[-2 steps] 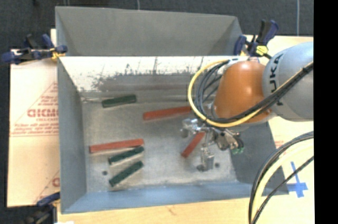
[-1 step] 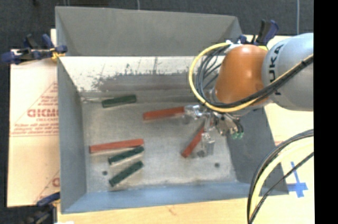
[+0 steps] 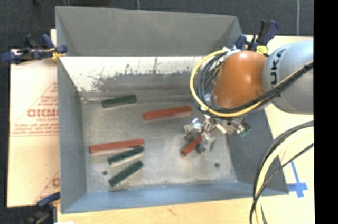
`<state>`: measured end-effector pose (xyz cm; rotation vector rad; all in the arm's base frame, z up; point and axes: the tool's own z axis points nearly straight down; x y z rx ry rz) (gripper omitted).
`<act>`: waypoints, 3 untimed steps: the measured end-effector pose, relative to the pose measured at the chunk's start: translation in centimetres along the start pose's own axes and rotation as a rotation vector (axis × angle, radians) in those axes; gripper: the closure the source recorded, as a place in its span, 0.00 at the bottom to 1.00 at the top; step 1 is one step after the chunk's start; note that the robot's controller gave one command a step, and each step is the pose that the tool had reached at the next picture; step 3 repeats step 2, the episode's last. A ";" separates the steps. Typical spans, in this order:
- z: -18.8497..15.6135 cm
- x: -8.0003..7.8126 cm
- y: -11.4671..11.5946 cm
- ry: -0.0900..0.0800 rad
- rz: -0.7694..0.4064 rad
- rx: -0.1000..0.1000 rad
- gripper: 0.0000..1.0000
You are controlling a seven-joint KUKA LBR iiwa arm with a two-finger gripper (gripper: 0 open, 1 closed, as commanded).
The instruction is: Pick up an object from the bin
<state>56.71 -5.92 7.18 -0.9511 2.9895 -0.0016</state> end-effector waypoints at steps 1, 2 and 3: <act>0.0 0.0 0.0 0.000 0.001 0.000 1.00; -14.2 0.5 -5.4 -0.003 -0.210 0.004 1.00; -14.2 0.5 -5.4 -0.003 -0.210 0.004 1.00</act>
Offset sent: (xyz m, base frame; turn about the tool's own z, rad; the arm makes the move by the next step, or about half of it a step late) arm 0.0241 -0.0455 0.1385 -0.2140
